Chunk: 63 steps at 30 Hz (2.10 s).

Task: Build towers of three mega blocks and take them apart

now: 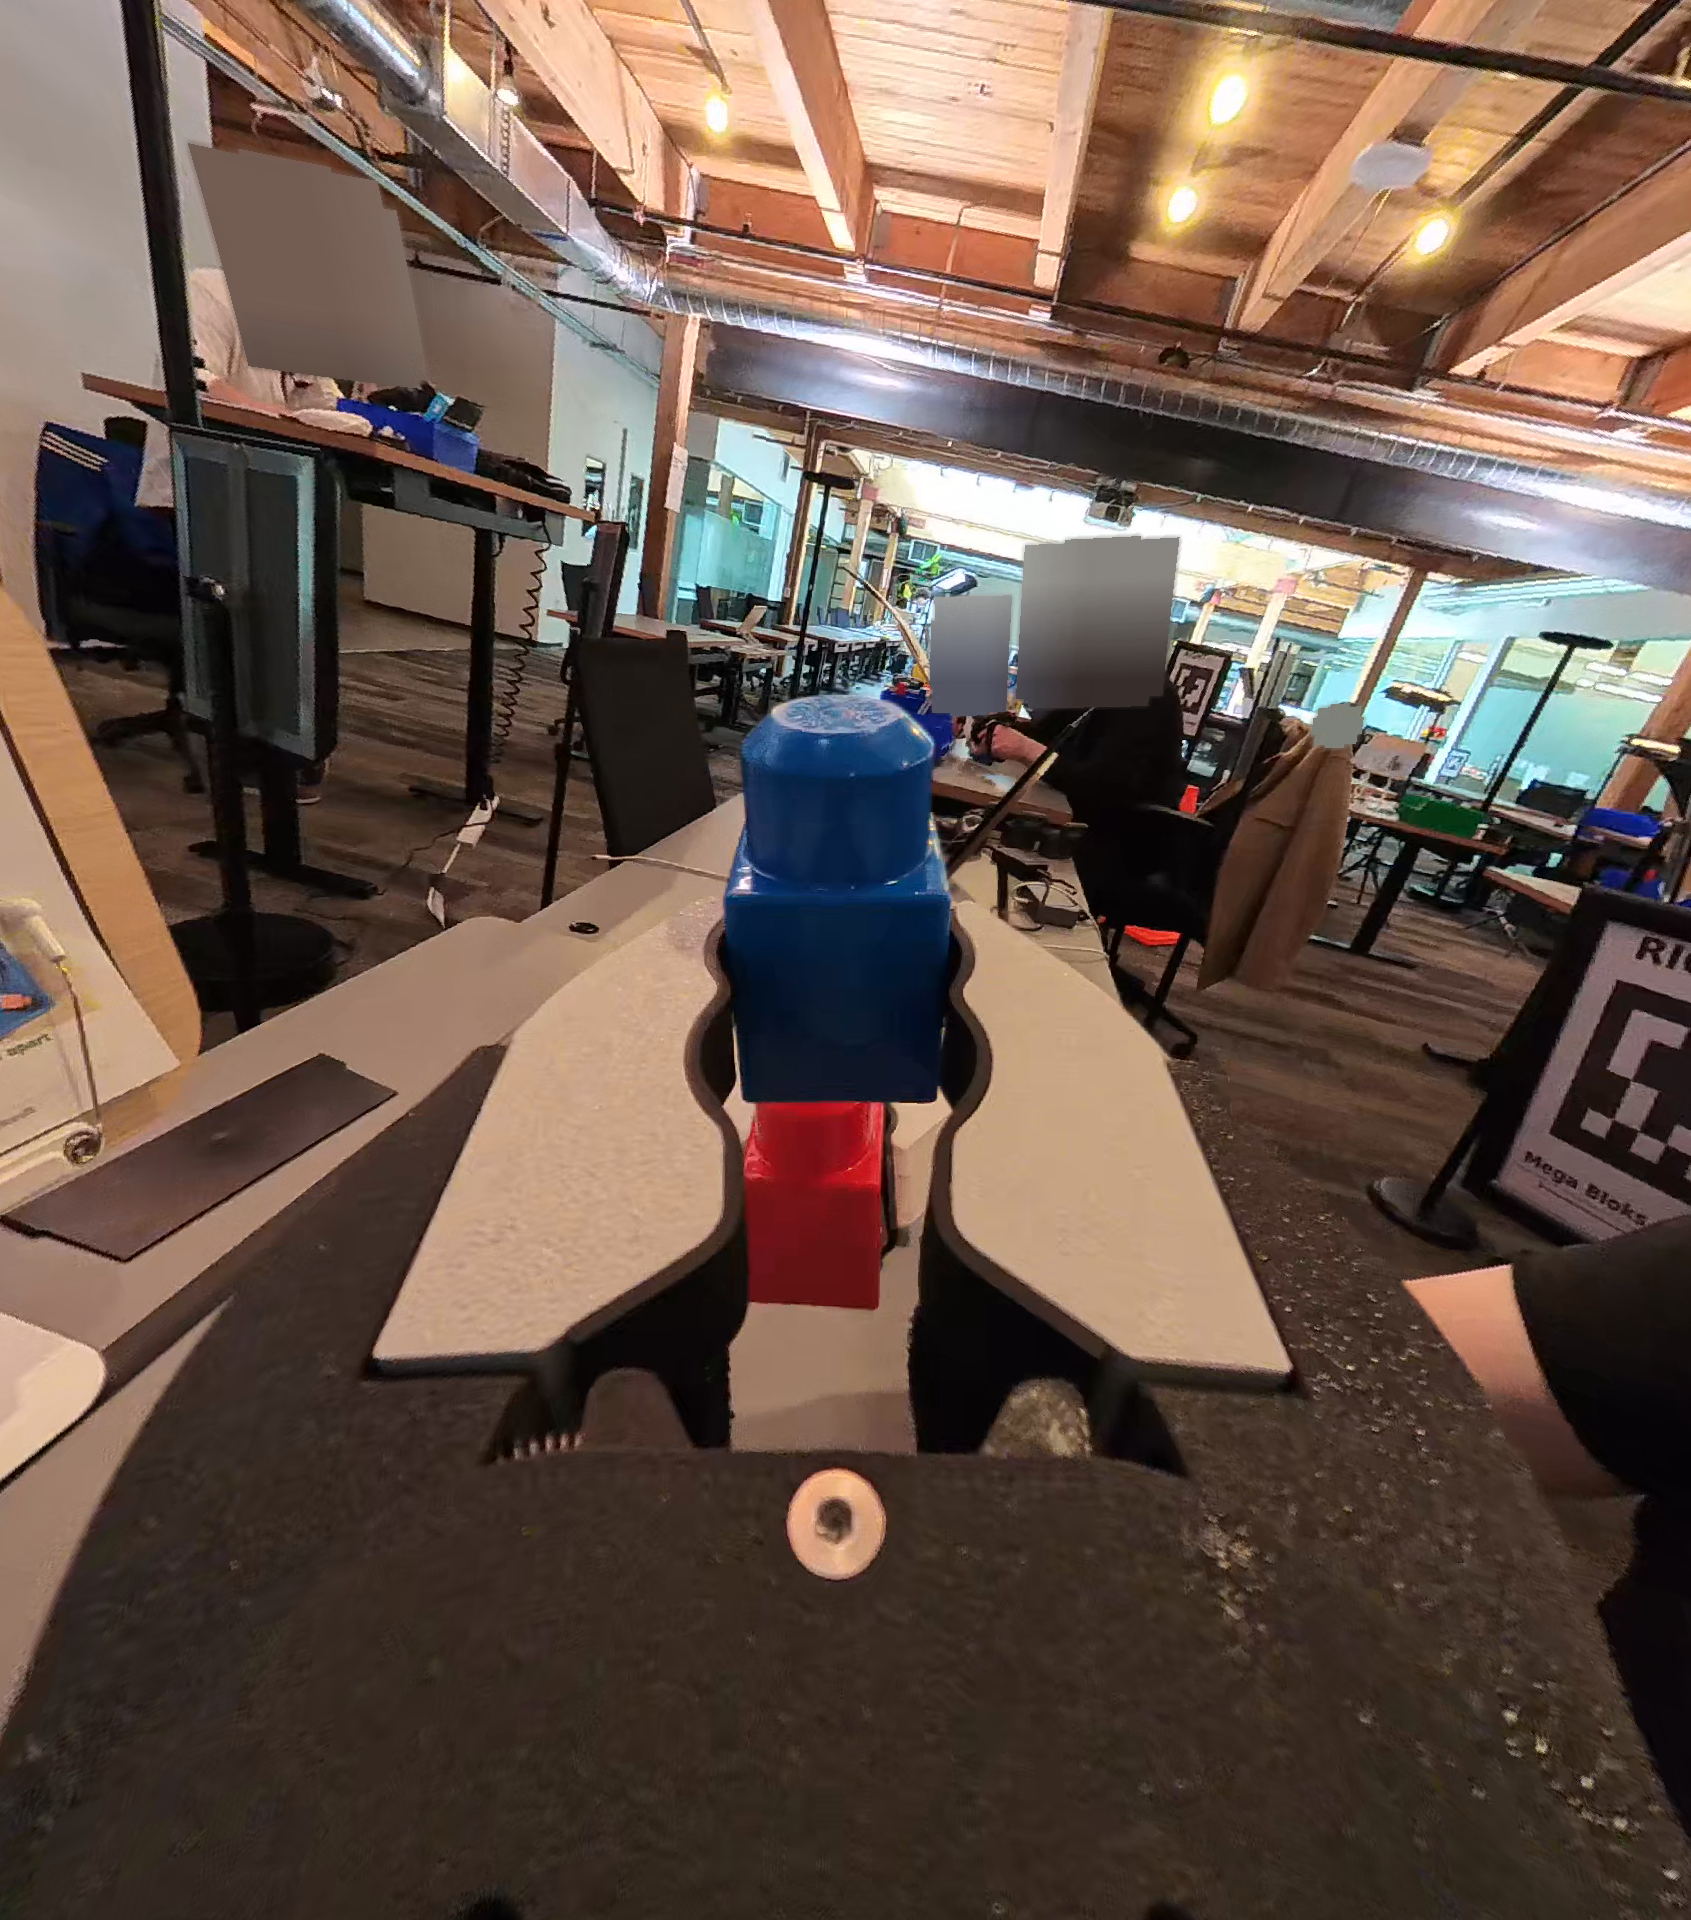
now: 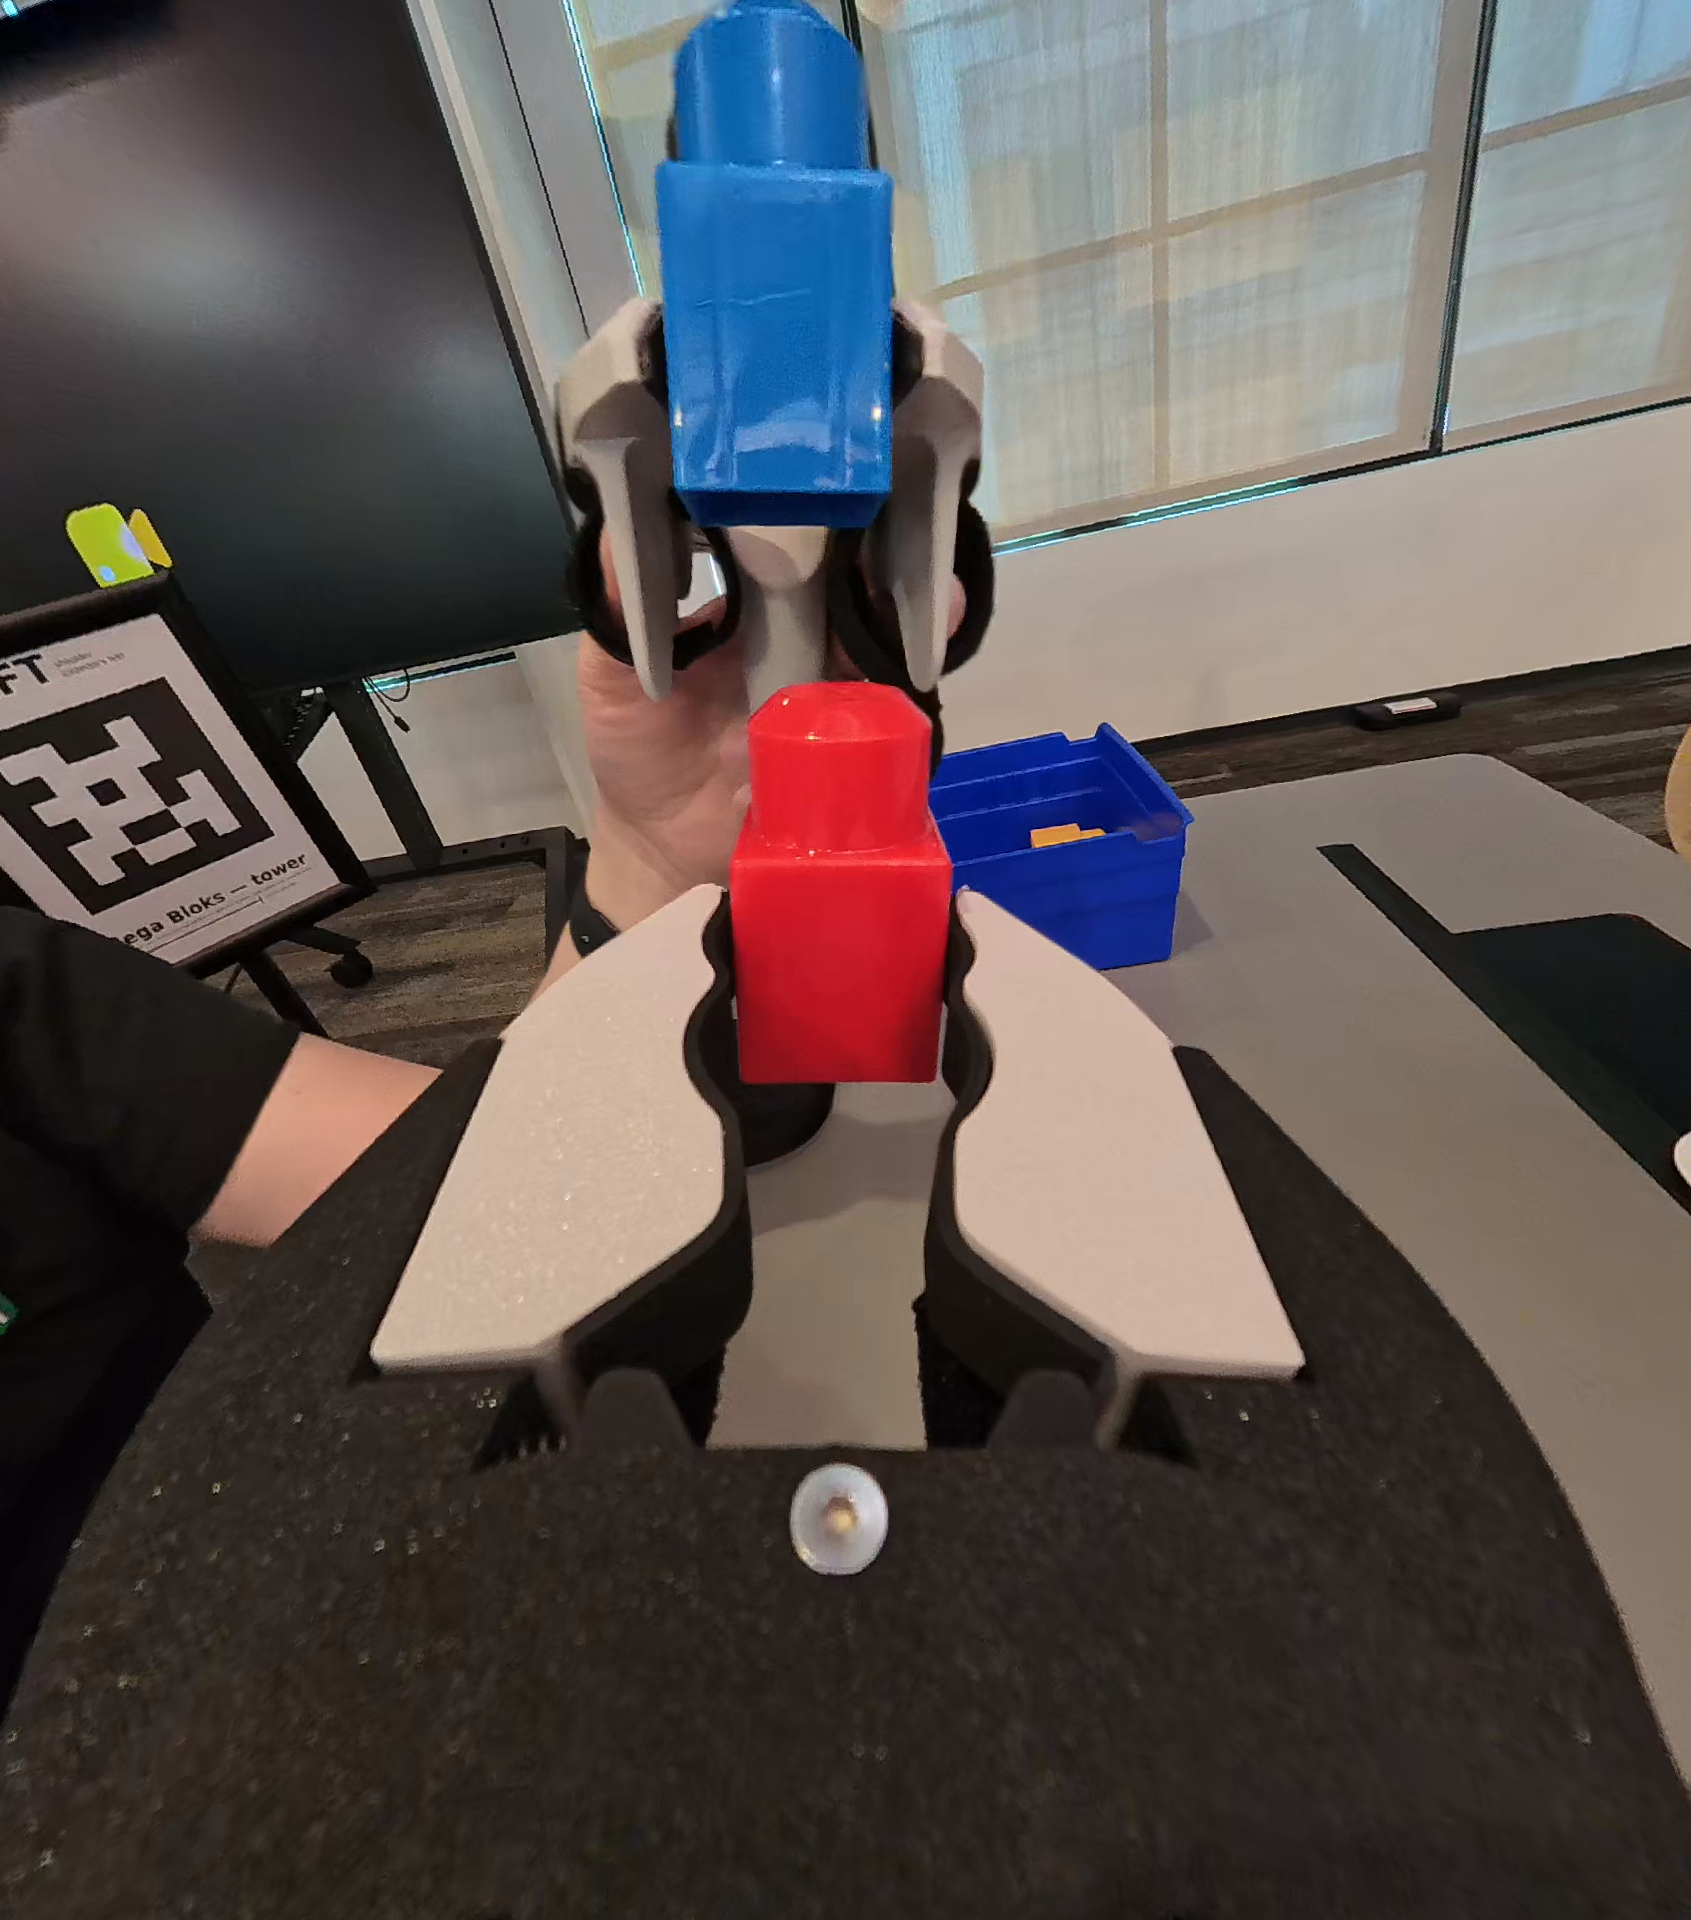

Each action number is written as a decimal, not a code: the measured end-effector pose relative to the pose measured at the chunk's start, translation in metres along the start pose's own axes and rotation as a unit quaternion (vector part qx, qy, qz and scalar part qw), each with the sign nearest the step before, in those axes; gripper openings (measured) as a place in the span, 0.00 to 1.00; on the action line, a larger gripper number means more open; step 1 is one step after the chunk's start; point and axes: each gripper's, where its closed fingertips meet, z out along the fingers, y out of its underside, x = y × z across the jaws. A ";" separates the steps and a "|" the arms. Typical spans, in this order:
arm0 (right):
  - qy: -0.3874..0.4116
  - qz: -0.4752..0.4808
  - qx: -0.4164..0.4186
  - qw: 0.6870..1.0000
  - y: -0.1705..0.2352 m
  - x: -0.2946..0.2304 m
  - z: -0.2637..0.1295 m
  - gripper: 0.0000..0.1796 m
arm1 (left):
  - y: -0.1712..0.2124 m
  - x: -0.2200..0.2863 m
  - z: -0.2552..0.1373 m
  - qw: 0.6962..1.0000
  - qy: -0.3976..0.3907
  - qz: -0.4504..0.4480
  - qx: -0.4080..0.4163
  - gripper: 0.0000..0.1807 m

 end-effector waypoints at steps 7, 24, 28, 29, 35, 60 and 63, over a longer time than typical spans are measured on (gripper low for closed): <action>0.018 0.015 -0.031 0.999 0.011 -0.002 0.008 0.20 | -0.003 -0.011 -0.015 0.998 -0.011 -0.021 0.050 0.20; 0.025 0.008 -0.038 0.999 0.005 -0.009 0.006 0.20 | 0.021 -0.008 0.008 0.999 0.010 -0.043 -0.010 0.20; 0.026 0.010 -0.044 0.999 0.006 -0.008 0.004 0.20 | 0.022 -0.009 0.010 0.999 0.014 -0.050 -0.008 0.20; 0.026 0.010 -0.042 0.999 0.005 -0.008 0.004 0.20 | 0.024 -0.008 0.011 0.999 0.016 -0.051 -0.012 0.20; 0.023 0.017 -0.039 0.999 0.004 -0.007 0.000 0.20 | 0.026 -0.004 0.016 0.998 0.030 -0.051 -0.013 0.20; 0.036 0.014 -0.014 0.999 -0.001 0.003 -0.011 0.20 | 0.045 -0.007 0.031 0.997 0.011 -0.037 -0.060 0.20; 0.041 0.008 -0.005 0.999 -0.003 0.005 -0.013 0.20 | 0.044 -0.008 0.034 0.998 0.008 -0.037 -0.051 0.20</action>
